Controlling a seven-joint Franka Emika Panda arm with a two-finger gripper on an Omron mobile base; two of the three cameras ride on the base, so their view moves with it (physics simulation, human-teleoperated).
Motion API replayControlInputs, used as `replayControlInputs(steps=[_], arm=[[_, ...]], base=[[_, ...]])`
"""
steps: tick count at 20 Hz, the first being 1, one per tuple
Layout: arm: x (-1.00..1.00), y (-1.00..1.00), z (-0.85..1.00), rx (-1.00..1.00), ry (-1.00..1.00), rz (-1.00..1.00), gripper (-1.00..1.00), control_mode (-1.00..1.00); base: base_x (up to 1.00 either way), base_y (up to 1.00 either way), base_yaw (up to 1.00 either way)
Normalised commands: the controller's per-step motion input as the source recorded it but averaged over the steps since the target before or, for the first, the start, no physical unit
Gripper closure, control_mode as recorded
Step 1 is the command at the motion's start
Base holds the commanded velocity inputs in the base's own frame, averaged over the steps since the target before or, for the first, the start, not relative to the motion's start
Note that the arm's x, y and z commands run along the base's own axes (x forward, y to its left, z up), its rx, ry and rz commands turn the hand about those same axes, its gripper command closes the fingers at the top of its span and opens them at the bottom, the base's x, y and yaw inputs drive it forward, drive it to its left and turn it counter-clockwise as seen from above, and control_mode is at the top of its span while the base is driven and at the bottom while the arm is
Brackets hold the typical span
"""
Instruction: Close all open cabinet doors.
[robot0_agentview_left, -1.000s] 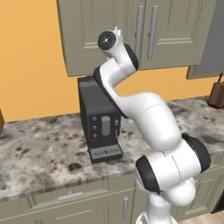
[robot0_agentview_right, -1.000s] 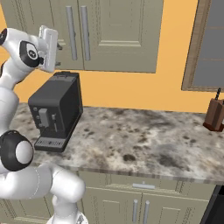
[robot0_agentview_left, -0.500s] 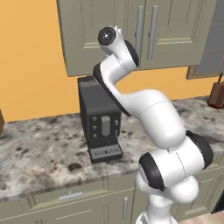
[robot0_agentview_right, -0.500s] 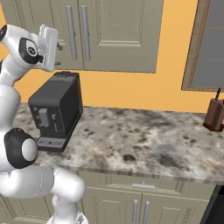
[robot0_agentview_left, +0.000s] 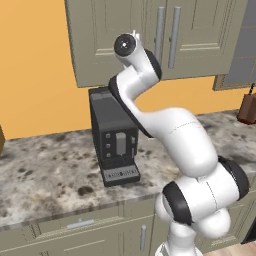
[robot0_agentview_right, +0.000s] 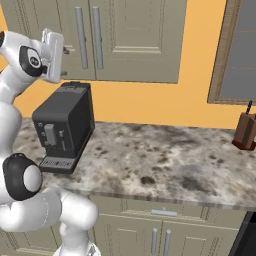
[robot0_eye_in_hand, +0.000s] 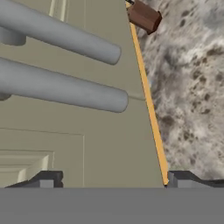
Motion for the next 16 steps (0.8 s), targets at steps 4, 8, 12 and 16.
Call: replayControlInputs(steps=[4, 8, 12, 16], arm=[[-0.52, 0.00, 0.00, 0.00, -0.07, 0.03, -1.00, -1.00], [-0.55, -0.04, 0.00, 0.00, -0.02, 0.03, -1.00, -1.00], [-0.53, -0.19, -0.01, -0.03, 0.00, 0.28, -1.00, -1.00], [-0.56, -0.19, -0.05, -0.17, 0.00, 0.49, -1.00, -1.00]], base=[[0.00, 0.00, 0.00], [0.00, 0.00, 0.00], [0.00, 0.00, 0.00], [0.00, 0.00, 0.00]])
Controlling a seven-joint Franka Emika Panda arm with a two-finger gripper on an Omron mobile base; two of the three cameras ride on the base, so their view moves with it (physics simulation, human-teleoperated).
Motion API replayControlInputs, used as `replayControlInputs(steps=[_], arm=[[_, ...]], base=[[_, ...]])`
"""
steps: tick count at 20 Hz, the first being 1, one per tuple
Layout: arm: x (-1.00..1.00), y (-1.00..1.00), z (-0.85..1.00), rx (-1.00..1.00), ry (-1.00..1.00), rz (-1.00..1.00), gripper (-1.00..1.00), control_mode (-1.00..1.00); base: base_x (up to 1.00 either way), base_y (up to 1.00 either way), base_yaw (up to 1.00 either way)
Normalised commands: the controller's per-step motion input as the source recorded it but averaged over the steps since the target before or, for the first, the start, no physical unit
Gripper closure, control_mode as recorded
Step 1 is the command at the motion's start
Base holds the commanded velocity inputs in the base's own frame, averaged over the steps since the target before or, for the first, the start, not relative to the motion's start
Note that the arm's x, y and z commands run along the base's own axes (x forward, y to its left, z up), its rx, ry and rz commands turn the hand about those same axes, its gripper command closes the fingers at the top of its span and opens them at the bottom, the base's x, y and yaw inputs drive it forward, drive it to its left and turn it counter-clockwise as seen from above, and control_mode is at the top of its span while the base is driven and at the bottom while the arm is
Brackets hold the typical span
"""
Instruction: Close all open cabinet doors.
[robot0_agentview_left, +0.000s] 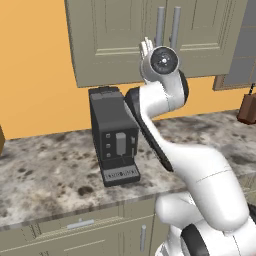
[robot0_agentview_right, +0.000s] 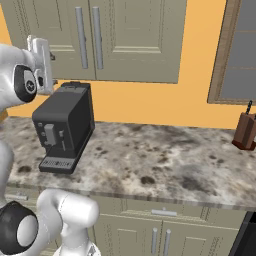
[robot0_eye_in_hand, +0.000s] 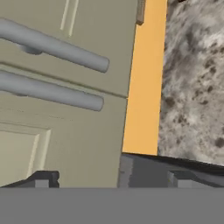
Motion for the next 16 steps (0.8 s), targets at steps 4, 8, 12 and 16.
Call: replayControlInputs(steps=[4, 8, 12, 16], arm=[[-0.54, -0.18, -0.07, -0.27, 0.00, 0.52, -1.00, -1.00], [-0.40, -0.15, -0.27, -0.43, 0.02, 0.44, -1.00, -1.00], [-0.29, -0.21, -0.39, -0.45, 0.01, 0.36, -1.00, -1.00], [-0.24, -0.12, -0.34, -0.54, 0.02, 0.33, -1.00, -1.00]], base=[[0.00, 0.00, 0.00], [0.00, 0.00, 0.00], [0.00, 0.00, 0.00], [0.00, 0.00, 0.00]])
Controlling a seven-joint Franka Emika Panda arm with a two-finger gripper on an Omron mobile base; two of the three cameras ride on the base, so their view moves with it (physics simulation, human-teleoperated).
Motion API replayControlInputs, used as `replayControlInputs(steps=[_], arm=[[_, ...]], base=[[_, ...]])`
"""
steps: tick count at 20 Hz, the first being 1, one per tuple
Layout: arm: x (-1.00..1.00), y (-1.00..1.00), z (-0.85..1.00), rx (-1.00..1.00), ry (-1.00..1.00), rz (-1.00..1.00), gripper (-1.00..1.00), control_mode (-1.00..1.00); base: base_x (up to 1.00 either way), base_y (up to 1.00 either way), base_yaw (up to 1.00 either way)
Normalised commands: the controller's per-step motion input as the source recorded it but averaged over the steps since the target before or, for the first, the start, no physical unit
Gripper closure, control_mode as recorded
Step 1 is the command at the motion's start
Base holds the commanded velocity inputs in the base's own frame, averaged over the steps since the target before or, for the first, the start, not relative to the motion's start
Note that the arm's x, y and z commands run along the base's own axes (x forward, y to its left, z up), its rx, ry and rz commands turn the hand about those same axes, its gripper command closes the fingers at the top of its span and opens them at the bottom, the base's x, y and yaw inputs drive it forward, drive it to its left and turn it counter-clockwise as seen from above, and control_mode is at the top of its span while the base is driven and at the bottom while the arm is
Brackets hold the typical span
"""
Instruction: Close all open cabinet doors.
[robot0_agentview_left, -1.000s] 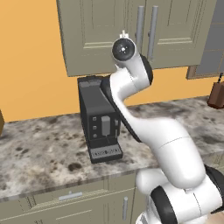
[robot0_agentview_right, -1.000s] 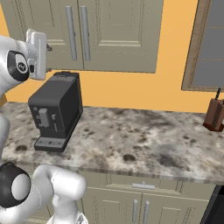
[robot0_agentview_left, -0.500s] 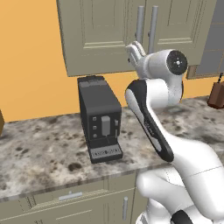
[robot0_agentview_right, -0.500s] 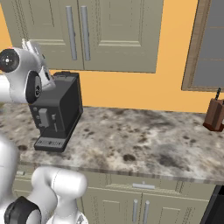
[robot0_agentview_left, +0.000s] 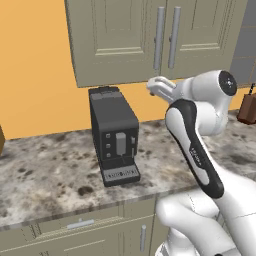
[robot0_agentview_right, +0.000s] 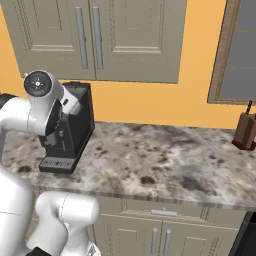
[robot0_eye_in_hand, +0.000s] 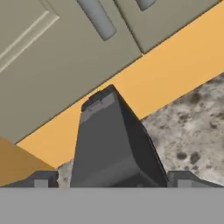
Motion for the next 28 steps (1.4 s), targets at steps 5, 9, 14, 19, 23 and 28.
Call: replayControlInputs(steps=[5, 9, 14, 19, 23, 28], arm=[[-0.14, -0.07, -0.22, -0.50, 0.18, 0.15, -1.00, -1.00], [-0.16, -0.12, -0.22, -0.32, 0.14, 0.13, -1.00, -1.00], [0.00, 0.00, 0.00, 0.00, 0.00, 0.00, -1.00, -1.00], [0.00, 0.00, 0.00, 0.00, 0.00, 0.00, -1.00, -1.00], [0.00, 0.00, 0.00, 0.00, 0.00, 0.00, -1.00, -1.00], [0.00, 0.00, 0.00, 0.00, 0.00, 0.00, -1.00, -1.00]], base=[[0.00, 0.00, 0.00], [0.00, 0.00, 0.00], [0.00, 0.00, 0.00], [0.00, 0.00, 0.00], [0.00, 0.00, 0.00], [0.00, 0.00, 0.00]])
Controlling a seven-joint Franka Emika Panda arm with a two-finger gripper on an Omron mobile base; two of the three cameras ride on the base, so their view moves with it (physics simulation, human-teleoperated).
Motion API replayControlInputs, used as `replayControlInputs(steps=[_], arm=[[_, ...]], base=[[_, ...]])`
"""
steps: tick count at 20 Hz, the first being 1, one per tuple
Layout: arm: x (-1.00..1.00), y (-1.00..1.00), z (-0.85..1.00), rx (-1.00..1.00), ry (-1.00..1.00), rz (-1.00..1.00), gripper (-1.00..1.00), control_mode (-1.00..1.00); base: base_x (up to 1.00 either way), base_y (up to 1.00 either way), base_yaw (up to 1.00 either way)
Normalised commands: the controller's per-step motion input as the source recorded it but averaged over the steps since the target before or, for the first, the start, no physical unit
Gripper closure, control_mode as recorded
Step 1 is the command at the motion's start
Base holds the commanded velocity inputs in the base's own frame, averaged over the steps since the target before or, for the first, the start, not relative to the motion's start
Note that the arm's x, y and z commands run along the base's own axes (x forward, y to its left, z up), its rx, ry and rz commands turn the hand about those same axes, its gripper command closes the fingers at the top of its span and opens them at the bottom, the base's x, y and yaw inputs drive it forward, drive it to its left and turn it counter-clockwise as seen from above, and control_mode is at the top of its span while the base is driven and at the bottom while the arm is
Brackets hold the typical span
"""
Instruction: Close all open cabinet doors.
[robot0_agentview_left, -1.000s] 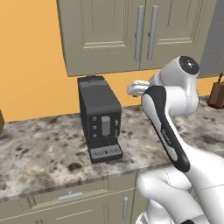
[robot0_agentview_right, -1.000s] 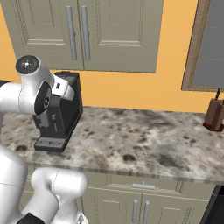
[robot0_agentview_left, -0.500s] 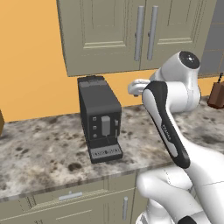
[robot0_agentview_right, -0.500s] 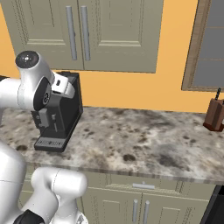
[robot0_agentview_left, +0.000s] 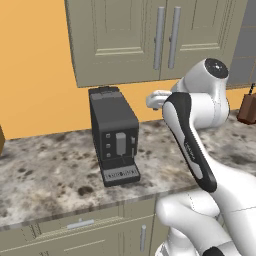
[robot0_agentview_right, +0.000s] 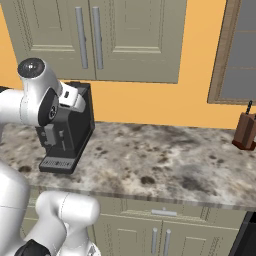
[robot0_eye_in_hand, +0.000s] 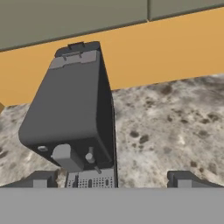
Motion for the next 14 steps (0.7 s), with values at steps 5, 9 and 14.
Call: replayControlInputs(steps=[5, 9, 14], arm=[[0.00, 0.00, 0.00, 0.00, 0.00, 0.00, -1.00, 1.00], [0.00, 0.00, 0.00, 0.00, 0.00, 0.00, -1.00, 1.00], [0.00, 0.00, 0.00, 0.00, 0.00, 0.00, -1.00, 1.00]], base=[[0.00, 0.00, 0.00], [0.00, 0.00, 0.00], [-0.07, 0.00, 0.01]])
